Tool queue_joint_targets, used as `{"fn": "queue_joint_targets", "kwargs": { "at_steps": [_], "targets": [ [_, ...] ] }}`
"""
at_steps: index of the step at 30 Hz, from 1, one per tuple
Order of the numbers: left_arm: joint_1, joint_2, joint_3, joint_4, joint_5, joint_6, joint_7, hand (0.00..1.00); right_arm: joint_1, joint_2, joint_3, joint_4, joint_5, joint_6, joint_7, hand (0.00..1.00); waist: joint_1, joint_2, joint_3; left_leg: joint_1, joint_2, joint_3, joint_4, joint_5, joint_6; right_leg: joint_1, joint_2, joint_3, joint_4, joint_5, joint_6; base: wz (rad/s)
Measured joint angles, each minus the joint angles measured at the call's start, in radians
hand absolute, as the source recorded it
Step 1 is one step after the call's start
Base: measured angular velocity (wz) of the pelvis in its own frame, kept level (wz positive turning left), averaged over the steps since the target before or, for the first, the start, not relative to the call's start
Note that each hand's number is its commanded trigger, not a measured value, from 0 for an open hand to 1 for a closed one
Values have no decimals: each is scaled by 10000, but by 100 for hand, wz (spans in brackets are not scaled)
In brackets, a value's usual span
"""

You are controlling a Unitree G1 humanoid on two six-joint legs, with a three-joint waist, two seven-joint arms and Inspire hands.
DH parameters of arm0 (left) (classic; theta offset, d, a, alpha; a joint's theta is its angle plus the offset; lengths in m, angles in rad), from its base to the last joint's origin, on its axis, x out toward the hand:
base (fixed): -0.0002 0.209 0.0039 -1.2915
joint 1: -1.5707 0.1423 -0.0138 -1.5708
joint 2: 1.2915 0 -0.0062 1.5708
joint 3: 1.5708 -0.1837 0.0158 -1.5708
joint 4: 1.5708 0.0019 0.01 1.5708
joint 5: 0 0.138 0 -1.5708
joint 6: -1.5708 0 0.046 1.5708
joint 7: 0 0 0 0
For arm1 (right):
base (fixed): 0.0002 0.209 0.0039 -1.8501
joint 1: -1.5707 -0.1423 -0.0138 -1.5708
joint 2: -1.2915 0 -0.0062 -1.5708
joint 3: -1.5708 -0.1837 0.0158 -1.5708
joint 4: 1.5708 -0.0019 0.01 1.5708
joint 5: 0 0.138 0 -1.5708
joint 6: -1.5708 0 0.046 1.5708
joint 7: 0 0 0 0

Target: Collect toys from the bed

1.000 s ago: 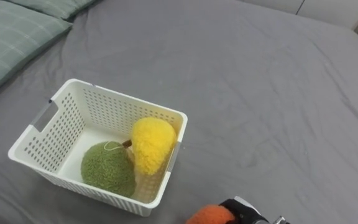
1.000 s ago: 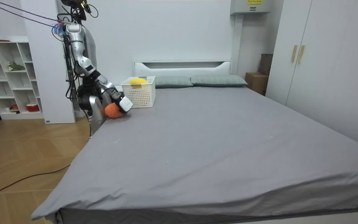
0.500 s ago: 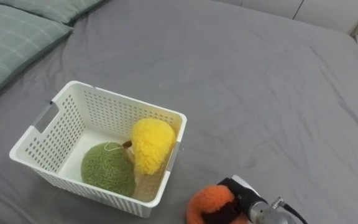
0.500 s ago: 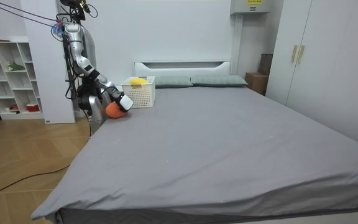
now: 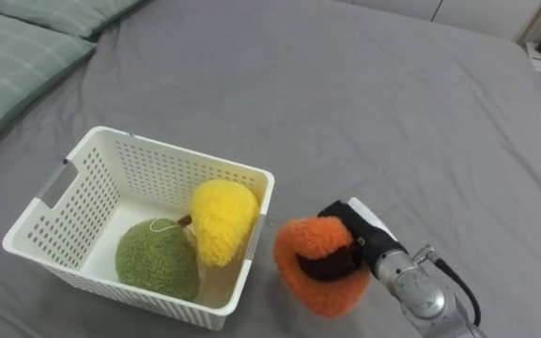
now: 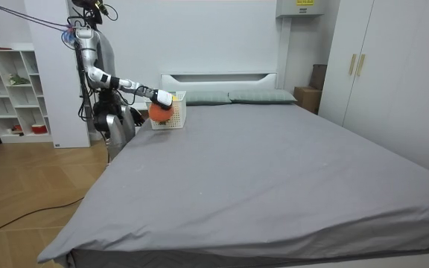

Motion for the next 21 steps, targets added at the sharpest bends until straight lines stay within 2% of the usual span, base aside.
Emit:
{"fn": "queue_joint_targets", "kwargs": {
  "at_steps": [6,16,21],
  "targets": [
    [-5,13,126,-29,-10,0,-249,0,-31,-87,-816,-1447,56,-8,-126,100,-1,5,-23,-21,16,10,7,0,-3,-3,7,-20,4,-1,-2,0],
    [-6,18,84,-15,-12,0,-284,0,-207,-122,-803,-2329,131,70,-188,100,109,-46,-51,-5,18,30,-70,0,-2,-34,8,-8,32,-1,-1,0],
    [-27,25,13,-24,14,12,-281,0,-493,-138,-448,-2821,-11,102,-177,100,473,-60,-47,99,51,173,-123,-1,-5,-39,34,66,47,0,-2,-8]
  ]
}}
